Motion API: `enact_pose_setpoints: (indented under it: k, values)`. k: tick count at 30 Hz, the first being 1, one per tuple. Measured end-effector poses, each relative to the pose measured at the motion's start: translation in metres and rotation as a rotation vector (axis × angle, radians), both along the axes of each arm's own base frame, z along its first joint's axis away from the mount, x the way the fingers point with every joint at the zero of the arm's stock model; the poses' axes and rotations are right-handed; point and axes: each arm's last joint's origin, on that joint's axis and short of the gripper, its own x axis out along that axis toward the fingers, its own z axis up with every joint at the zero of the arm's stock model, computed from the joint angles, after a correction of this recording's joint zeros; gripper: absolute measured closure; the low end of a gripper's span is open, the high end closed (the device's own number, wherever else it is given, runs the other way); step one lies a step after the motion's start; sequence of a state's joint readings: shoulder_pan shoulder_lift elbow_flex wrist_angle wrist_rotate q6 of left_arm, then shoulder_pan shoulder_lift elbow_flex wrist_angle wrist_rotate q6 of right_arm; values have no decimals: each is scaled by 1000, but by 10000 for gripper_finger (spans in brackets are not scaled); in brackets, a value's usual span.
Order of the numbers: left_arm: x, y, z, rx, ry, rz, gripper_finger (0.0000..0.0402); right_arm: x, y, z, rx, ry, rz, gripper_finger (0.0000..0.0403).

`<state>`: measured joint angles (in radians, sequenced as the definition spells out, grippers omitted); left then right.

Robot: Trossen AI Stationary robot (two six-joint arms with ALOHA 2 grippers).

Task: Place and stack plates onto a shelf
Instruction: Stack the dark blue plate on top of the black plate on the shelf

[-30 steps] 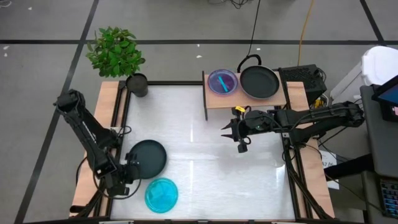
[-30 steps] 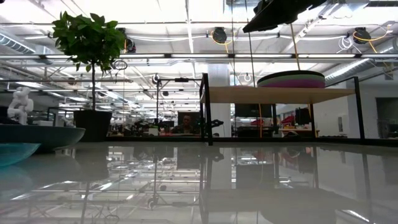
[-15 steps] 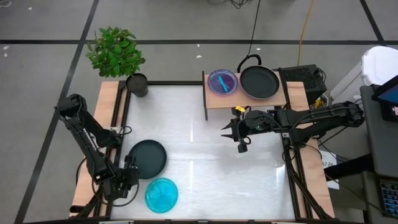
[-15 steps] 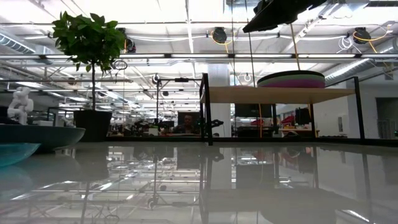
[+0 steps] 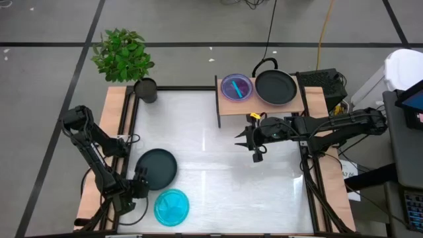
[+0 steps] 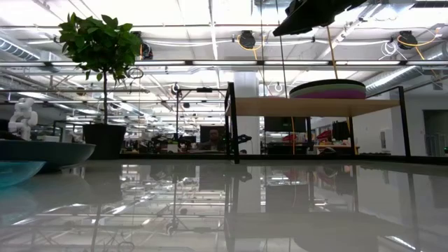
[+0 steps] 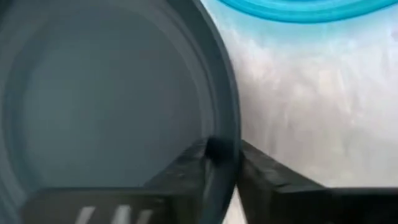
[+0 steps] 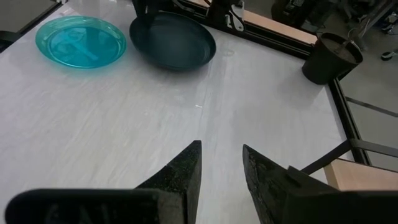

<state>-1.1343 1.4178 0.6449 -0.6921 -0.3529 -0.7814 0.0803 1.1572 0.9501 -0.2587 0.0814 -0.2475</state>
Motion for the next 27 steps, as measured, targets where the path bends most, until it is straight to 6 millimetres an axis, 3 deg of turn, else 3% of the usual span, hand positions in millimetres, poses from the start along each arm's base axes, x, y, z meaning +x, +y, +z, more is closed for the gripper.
enact_pose_setpoints:
  k: [5, 16, 21, 27]
  values:
    - [-1, 4, 0, 60, -25, -3, 389, 0, 0, 0, 0, 0, 0, 301]
    - [14, 7, 20, 259, -51, -172, 391, 3, 0, 1, -7, -24, 4, 301]
    - [31, 18, 23, 350, -10, -261, 391, 16, 11, -1, -40, -91, 67, 301]
    - [53, 35, 23, 434, 42, -370, 392, 38, 26, -17, -127, -95, 158, 301]
